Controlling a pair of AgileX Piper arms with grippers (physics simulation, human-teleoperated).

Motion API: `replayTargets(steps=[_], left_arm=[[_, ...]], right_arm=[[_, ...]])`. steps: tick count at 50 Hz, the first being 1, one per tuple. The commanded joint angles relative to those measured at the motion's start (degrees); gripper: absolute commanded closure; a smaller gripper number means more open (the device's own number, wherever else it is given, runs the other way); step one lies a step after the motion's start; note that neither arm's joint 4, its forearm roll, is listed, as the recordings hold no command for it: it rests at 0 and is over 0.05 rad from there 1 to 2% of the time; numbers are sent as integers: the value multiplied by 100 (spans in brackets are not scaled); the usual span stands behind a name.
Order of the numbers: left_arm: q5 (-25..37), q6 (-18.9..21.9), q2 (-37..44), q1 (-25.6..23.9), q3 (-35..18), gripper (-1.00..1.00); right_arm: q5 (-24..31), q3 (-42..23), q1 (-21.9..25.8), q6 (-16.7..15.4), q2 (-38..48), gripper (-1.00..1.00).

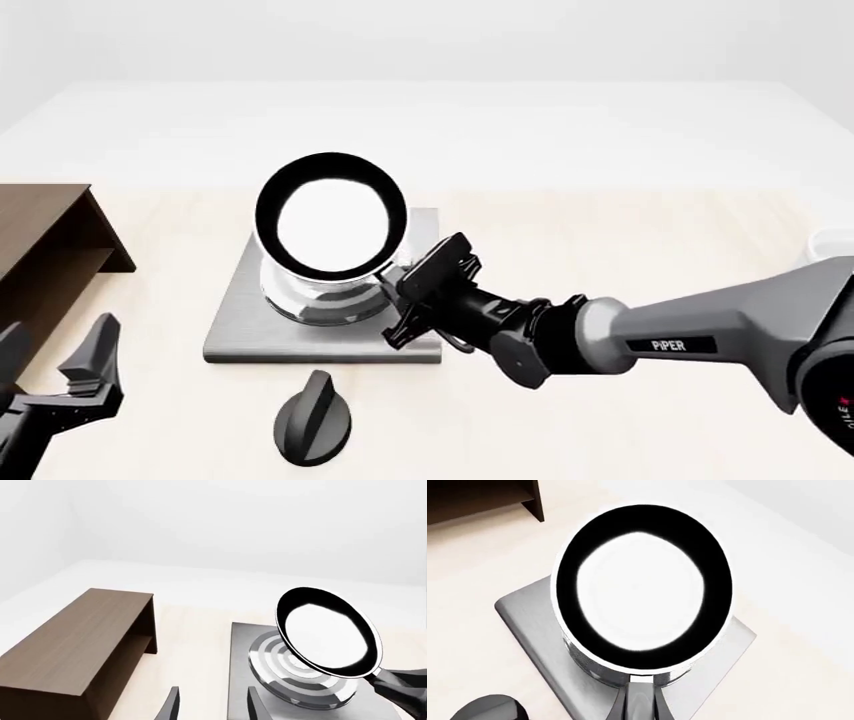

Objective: Turn on the stove and put the frying pan on it.

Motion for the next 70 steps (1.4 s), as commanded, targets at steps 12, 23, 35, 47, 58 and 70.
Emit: replayTargets(steps=[12,23,35,47,58,70], left_arm=[[-359,-110,267,-103,-1,-100],[-284,-122,183,-96,-1,-100],[254,-71,-342,-119,0,-100],[602,-29,-698,-119,-1,-100],[620,4,-704,-134,-1,-100],[740,51,-857,-112,-1,-100]], right_arm=[[-191,-73,9,152,-290,-100],[-144,129,19,215,-643,-100],[81,709,-251,266,-1753,-100],[664,1344,-531,398,-3249,-100],[1233,2018,-1143,437,-4691,-100],[1538,3048,-1630,756,-6251,-100]])
